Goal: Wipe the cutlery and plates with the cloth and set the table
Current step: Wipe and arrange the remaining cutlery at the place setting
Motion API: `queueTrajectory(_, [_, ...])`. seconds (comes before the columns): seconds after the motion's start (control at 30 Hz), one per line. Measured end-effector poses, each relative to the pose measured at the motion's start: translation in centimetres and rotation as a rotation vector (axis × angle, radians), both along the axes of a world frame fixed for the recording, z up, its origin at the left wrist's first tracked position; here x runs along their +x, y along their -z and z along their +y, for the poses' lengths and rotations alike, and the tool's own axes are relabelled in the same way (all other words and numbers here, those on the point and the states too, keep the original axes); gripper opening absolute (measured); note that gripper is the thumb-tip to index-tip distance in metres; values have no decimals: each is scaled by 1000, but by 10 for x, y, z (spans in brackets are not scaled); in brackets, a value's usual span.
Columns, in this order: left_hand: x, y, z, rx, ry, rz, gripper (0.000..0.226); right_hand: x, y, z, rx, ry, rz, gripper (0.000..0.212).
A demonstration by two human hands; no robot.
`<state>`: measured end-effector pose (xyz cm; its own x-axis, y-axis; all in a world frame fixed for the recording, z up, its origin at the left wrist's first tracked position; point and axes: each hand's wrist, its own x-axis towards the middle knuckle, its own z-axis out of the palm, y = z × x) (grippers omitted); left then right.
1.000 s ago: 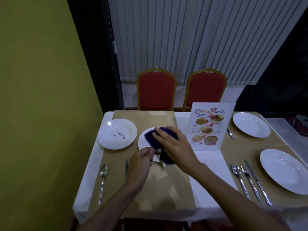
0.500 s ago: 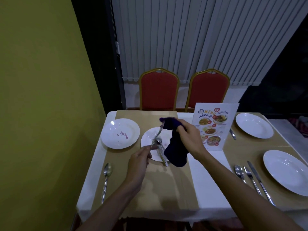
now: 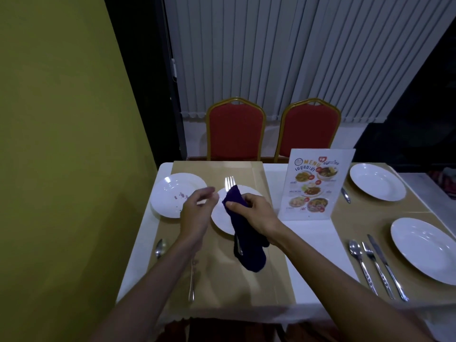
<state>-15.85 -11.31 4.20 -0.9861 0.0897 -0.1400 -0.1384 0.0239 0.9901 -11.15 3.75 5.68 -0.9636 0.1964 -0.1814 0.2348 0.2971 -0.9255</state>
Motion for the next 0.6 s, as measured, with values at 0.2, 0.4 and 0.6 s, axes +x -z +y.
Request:
queueTrajectory(0.2, [-29,-17,14,-76,-67,-54,9,1,3,-12,91,-63,31,18])
queueTrajectory(0.4, [-28,-1,9,47,-11,-336,31,10,17,-9,148,-129,-37,25])
queueTrajectory(0.6, [-41,1,-6,258,-33,-443,13,11,37,-22,186,-195,-64,25])
